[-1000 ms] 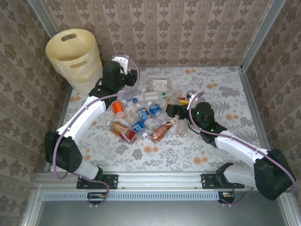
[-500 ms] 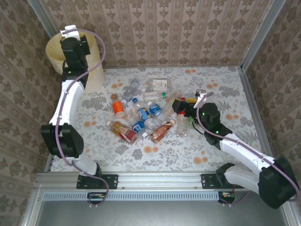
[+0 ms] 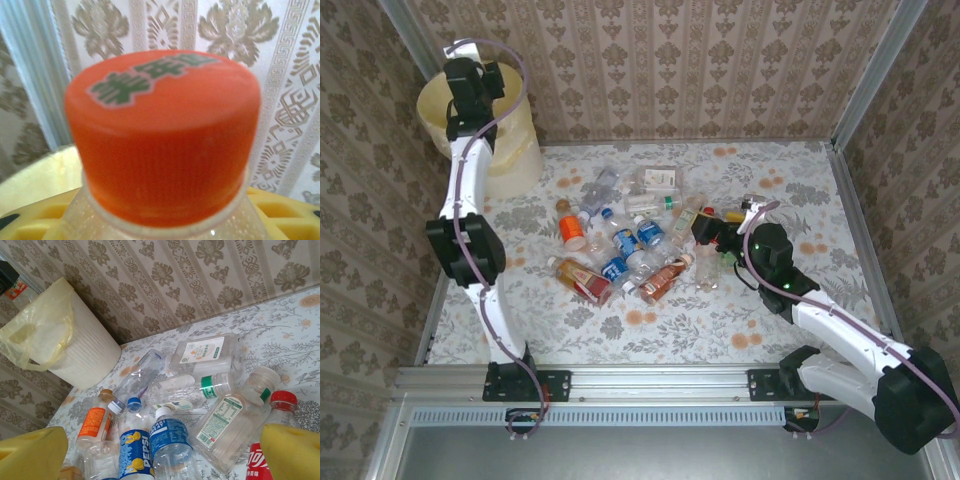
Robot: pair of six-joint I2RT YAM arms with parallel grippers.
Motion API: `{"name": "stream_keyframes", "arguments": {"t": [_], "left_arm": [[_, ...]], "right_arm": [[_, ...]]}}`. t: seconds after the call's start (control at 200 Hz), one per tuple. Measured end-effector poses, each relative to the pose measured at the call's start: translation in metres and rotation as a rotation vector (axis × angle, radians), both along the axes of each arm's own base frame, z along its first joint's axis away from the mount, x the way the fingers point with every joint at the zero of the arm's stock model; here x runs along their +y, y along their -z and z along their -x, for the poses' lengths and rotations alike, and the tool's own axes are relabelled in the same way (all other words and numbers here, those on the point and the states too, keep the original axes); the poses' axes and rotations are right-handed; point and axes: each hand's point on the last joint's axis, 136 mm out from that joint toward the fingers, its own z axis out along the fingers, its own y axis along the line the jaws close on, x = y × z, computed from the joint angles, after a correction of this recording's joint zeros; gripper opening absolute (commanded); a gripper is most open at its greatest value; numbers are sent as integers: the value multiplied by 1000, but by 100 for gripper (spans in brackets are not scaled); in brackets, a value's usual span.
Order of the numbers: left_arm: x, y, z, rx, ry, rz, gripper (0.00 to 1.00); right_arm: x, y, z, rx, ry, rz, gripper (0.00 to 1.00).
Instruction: Put the plastic bottles in the bin
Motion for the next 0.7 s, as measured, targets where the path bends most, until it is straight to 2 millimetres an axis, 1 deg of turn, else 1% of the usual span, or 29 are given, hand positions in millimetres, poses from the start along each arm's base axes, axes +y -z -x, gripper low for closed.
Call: {"name": "stream_keyframes", "arguments": {"t": [0.16,0.28,0.39,0.57,0.7], "left_arm": [[1,19,-8,63,52,120,59],[0,35,-6,117,92,204,59],[-5,42,-4,145,135,263,58],[-14,53,0,196,169,324,56],[-14,66,4,231,167,353,55]], "right_arm": [[-2,3,0,9,10,7,100],[-2,5,0,18,10,12,100],[-2,8,0,26,10,18,100],[-3,12,0,37,10,29,100],[-2,15,-1,42,7,38,100]]}}
